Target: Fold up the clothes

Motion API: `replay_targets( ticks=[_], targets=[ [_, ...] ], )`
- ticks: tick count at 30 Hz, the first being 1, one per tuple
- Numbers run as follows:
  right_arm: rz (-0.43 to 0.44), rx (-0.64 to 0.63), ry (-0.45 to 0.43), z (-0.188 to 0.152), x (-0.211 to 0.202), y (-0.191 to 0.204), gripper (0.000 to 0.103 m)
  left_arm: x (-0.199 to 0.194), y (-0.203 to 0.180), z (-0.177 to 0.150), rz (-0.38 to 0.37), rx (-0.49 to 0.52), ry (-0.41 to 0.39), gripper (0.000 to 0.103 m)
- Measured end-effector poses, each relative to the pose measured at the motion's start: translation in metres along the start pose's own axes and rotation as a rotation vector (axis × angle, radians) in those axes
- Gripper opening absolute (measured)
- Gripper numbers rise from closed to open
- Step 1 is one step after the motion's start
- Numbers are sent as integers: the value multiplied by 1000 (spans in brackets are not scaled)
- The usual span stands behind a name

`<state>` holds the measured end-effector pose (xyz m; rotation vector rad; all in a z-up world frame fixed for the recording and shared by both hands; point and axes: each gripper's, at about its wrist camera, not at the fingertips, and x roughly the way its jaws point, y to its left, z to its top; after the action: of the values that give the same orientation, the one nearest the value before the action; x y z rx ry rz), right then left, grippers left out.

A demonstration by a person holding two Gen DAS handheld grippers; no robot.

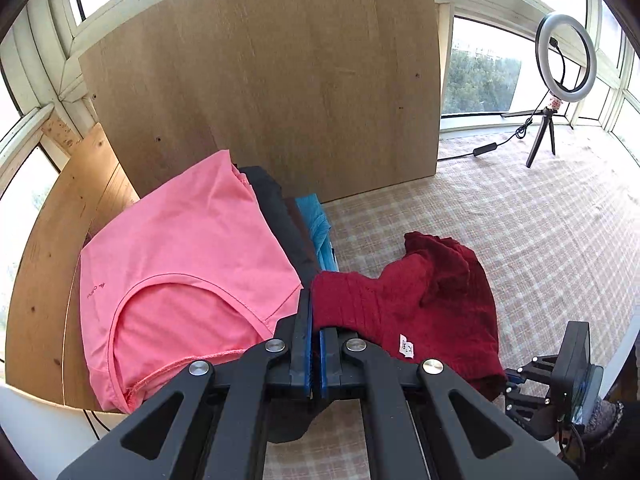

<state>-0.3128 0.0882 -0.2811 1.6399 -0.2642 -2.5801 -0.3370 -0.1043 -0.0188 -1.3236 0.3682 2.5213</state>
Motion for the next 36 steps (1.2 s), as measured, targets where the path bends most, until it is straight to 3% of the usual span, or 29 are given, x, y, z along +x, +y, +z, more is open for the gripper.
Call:
replay_targets(
  ticks=[1,2,5,10,14,15,19,24,26,27,30,32,33,36],
  targets=[
    [15,8,28,7,-3,-12,5,0,-1,7,-13,6,-2,2],
    [-31,-12,16,21,-21,-27,5,1,-4,16,-27,11,-4,2],
    [-207,-88,-40,69,-83,-70,5,-2,-22,55,-45,42,-39,2],
    [-481,-199,-148,146,-191,-133,5,-35,-61,110,-102,60,-167,2],
    [-554,-266,-152,149,-235,-155,5,-38,-99,93,-137,123,-172,2],
    [-547,-278,-130,141,-234,-160,5,-31,-108,81,-150,132,-152,2],
    [-519,-341,21,51,-209,-186,5,20,-153,3,-221,159,-1,2],
    [-418,-336,283,-72,-129,-214,6,105,-216,-117,-268,221,324,7],
    [-370,-342,389,-116,-101,-221,15,113,-224,-146,-256,216,373,7],
    [-370,-346,397,-129,-101,-221,19,110,-224,-153,-253,203,375,8],
    [-251,-243,339,-128,-135,-235,22,83,-223,-150,-225,194,319,10],
    [-183,-141,255,-113,-163,-259,37,69,-228,-143,-172,231,287,10],
    [-156,-98,211,-104,-175,-272,51,65,-230,-140,-144,248,281,10],
    [-150,-22,104,-72,-190,-317,55,66,-224,-135,-72,193,274,11]
  ],
)
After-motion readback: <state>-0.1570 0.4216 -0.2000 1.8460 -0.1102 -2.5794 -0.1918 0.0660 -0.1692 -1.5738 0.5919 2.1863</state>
